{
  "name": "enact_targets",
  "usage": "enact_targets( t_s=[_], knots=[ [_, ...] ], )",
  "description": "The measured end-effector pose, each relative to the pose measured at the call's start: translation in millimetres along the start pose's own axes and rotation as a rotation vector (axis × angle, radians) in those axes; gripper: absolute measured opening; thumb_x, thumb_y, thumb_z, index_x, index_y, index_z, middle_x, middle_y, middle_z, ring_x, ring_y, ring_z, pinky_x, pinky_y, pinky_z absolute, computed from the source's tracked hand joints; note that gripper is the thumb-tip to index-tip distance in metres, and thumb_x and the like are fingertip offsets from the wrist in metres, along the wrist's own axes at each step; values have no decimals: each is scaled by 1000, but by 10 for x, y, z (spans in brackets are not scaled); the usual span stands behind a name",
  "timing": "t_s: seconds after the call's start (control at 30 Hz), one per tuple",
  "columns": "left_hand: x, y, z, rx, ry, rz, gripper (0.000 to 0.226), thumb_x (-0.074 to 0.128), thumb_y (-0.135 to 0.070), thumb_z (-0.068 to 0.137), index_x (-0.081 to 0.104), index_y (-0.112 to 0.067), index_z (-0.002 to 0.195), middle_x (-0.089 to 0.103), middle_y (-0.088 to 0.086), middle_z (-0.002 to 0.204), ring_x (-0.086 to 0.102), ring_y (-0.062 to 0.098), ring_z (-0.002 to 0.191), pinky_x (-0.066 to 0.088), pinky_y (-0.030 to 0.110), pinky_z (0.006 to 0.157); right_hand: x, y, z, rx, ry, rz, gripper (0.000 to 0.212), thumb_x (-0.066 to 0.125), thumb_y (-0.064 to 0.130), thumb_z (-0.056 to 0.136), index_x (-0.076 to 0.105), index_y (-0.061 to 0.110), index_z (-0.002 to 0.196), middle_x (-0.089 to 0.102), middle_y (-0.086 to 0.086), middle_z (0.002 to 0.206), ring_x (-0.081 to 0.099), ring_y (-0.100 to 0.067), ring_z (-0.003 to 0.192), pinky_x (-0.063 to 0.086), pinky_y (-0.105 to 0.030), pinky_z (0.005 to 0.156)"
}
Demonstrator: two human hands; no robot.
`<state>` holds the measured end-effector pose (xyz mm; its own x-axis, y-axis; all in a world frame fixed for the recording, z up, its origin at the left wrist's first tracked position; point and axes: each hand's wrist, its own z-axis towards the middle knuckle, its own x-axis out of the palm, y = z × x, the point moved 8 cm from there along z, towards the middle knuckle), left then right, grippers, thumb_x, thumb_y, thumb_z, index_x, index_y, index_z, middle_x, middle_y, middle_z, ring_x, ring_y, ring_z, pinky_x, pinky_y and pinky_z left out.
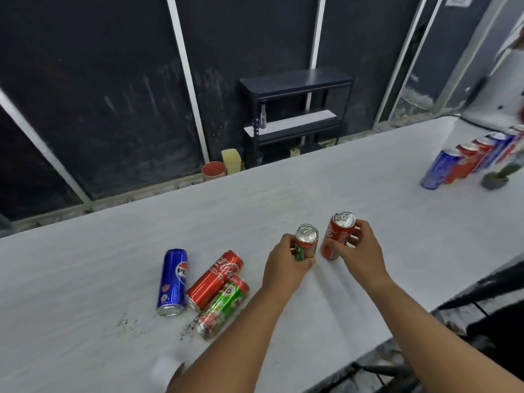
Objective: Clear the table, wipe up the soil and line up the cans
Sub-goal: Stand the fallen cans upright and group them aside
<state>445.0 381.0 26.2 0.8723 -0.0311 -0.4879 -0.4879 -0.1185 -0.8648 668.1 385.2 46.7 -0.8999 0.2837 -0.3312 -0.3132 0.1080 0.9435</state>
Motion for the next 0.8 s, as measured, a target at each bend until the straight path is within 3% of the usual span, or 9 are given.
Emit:
enact_targets(
  t_s=[0.27,0.33,0.43,0.6,0.8],
  knots=[
    [161,22,127,-5,-4,1,53,94,-36,80,63,-33,122,73,-15,115,70,11,107,56,31,89,17,-144,110,1,63,-58,71,95,35,76,52,48,131,67,28,123,68,7,107,52,-15,80],
    [160,48,115,-21,1,4,64,95,-34,80,61,-31,134,73,-11,128,69,14,120,54,29,95,32,-216,108,34,85,-86,74,96,35,75,51,45,134,66,24,121,66,0,112,50,-19,84],
    [88,87,4,-31,4,17,88,92,-27,86,45,-28,161,58,-7,159,55,15,146,48,36,116,-10,-347,-8,68,45,-210,84,95,43,75,47,36,144,62,14,126,60,-8,115,50,-32,93],
    [-375,225,-319,10,-76,22,71,77,-15,101,44,-41,158,54,-18,160,51,4,145,45,29,117,8,-386,-471,12,3,-245,52,85,34,88,55,41,129,66,15,126,62,-12,122,50,-34,88],
    [-1298,510,-590,-26,-218,78,51,74,-26,103,55,-46,145,59,-23,149,58,2,129,55,29,102,574,-104,-1042,-52,185,-137,33,84,34,91,65,43,117,70,23,120,62,3,116,49,-22,90]
  ],
)
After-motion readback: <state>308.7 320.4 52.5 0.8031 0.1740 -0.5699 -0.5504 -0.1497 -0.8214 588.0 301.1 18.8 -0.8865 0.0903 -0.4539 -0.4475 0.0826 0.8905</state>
